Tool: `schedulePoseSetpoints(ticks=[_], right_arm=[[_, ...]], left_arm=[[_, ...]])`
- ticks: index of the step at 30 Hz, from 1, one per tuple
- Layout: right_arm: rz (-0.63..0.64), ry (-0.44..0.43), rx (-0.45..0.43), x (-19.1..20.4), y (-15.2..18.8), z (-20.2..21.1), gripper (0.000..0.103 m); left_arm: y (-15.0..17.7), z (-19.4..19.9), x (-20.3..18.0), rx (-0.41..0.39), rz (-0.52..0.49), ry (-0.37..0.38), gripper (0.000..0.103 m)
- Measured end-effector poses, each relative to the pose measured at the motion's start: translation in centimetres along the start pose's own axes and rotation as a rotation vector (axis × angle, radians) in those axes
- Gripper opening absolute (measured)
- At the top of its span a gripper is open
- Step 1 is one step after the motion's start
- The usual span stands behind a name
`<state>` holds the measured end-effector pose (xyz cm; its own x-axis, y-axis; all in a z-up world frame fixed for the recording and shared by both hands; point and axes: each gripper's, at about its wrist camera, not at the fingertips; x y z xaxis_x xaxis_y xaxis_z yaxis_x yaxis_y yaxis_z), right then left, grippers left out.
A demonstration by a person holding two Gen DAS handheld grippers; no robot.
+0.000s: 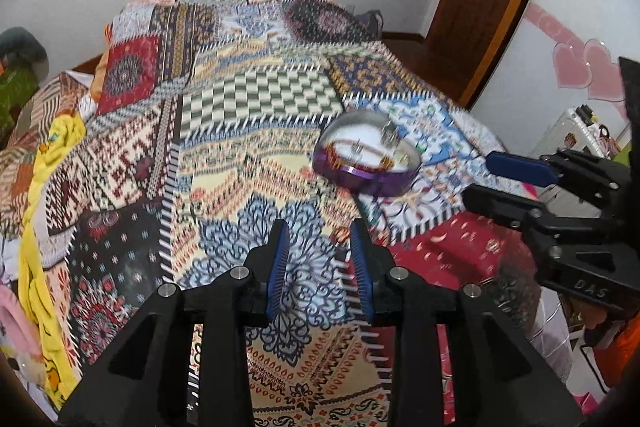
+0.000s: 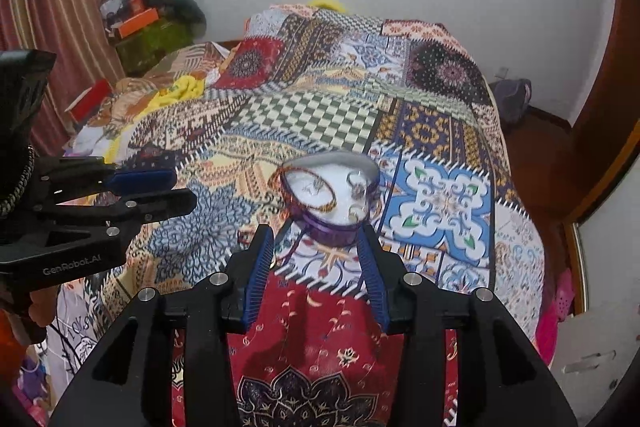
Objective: Organize jewelry
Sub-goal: 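Lift both grippers away from the tin, then grasp the silver ring on the quilt with left gripper, then carry the silver ring toward the tin with left gripper while right gripper grasps the red string bracelet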
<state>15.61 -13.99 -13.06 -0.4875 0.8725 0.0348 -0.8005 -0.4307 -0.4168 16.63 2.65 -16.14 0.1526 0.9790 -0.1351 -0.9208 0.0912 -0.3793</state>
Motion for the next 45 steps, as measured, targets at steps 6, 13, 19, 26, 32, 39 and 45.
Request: schedulePoseSetpoints(ticks=[6,13,19,26,32,39,45], right_arm=[[-0.003,-0.004,0.04,0.0,0.8,-1.2,0.04],[-0.014,-0.011,0.083,-0.4,1.0,-2.6,0.04],[-0.02,-0.018,0.101,-0.7,1.0,-3.5,0.04],[-0.027,-0.029,0.116,-0.9,0.8,-4.2,0.04],[-0.025,-0.032,0.12,-0.8,0.8,-4.2,0.04],[-0.017,-0.042,0.125,-0.3,0.6,-4.4,0.04],[0.005,-0.051,0.128,0.8,0.2,-4.7,0.04]], left_arm=[[0.7,-2.9,0.2,0.065,-0.006,0.0,0.03],[0.4,-5.4,-0.8,0.111,-0.055,0.005,0.03],[0.0,-6.1,-1.9,0.09,-0.112,-0.023,0.03],[-0.6,-6.6,-2.1,0.056,-0.124,-0.026,0.02],[-0.2,-5.8,-1.7,0.04,-0.111,-0.006,0.02],[0.9,-4.2,-0.1,0.018,-0.069,0.002,0.02],[1.5,-3.0,1.2,-0.005,-0.032,0.005,0.02]])
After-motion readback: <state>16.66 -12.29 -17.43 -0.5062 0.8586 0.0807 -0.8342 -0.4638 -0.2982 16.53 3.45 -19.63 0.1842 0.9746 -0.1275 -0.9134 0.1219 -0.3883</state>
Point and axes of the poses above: each gripper's, at about its wrist camera, not at the fingertips, and z roughly against the way its jaws point, x to its left, y to its underside, and after that the axes turned 13 degrees about x, right-handed
